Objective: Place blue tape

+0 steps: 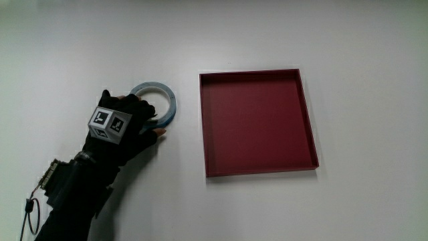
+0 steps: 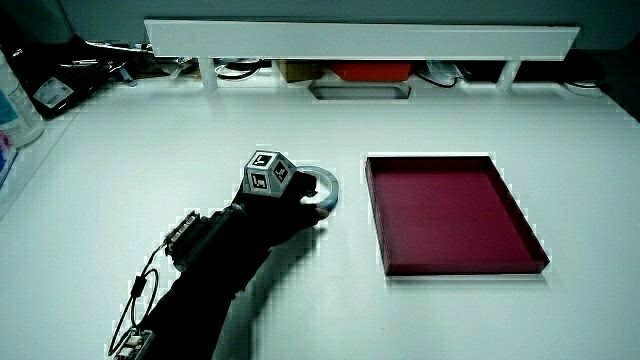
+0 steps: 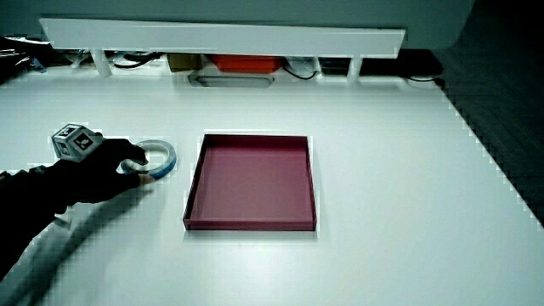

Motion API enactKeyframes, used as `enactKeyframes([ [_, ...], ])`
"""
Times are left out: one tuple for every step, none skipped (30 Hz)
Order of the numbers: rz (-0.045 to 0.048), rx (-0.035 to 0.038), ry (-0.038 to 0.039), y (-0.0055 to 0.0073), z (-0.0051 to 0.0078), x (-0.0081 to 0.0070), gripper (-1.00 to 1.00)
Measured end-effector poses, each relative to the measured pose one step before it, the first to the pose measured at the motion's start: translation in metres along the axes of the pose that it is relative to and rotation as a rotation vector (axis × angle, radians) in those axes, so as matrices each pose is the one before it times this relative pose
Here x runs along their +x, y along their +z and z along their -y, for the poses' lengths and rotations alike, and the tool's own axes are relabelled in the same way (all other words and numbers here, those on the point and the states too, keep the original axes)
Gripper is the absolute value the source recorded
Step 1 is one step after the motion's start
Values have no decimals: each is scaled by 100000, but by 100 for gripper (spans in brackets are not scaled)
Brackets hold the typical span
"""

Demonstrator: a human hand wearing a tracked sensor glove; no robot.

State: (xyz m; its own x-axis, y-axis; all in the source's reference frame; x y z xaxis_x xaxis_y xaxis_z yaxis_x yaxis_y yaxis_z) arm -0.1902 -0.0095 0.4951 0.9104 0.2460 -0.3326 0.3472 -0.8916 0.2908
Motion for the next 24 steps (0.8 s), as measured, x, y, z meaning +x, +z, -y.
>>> enactKeyframes([
  [491, 1431, 421, 287, 180, 41, -68],
  [2407, 674, -956, 325, 135, 16, -71],
  [554, -31, 1128, 770, 250, 385, -75],
  [935, -1041, 488, 655, 256, 449, -79],
  [-123, -1671, -421, 433, 273, 356, -82],
  [820, -776, -253, 423, 309, 312, -86],
  [1356, -2391, 1362, 661, 429, 584, -89],
  [593, -2117, -178, 219, 398, 329, -93],
  [5114, -5142, 809, -444, 390, -235, -96],
  [1593, -1582, 2052, 435, 755, 671, -100],
  [5135, 1405, -3413, -533, 453, -226, -100],
  [-4523, -4162, 301, 778, 766, 1319, -100],
  [-4523, -4162, 301, 804, 803, 1281, -100],
  [2299, -1575, 32, -302, 458, 170, -100],
  [2299, -1575, 32, -313, 453, 163, -100],
  [-4371, -1289, -2771, 371, 591, 769, -100],
  [11207, -6262, 4517, -1320, 236, -851, -100],
  [-4229, 1194, -1740, 261, 602, 666, -100],
  [-4229, 1194, -1740, 296, 587, 664, -100],
  [-4229, 1194, -1740, 331, 572, 661, -100],
  [988, -483, -1859, 59, 308, 235, -100],
  [5195, 351, -67, -990, 164, -668, -100],
  [-3764, -2195, 698, 748, 470, 951, -100],
  [-2076, 1349, -1351, 200, 352, 395, -100],
])
